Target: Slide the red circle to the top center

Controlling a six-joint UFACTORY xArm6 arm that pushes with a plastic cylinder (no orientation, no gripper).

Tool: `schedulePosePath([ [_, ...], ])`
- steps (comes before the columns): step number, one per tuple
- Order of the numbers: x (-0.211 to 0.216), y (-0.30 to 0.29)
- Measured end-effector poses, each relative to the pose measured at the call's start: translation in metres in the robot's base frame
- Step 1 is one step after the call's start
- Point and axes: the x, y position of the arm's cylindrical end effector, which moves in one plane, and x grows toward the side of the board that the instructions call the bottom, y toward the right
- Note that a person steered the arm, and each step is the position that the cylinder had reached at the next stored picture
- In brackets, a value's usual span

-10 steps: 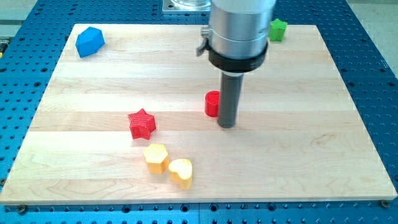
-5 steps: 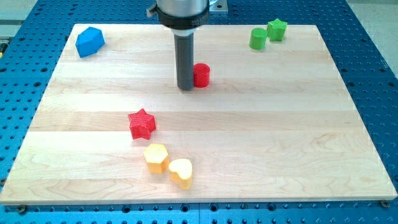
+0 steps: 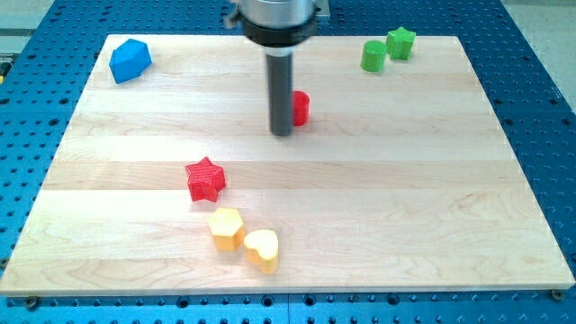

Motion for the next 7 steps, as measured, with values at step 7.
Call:
schedulePosePath([
  [7, -0.042, 0.001],
])
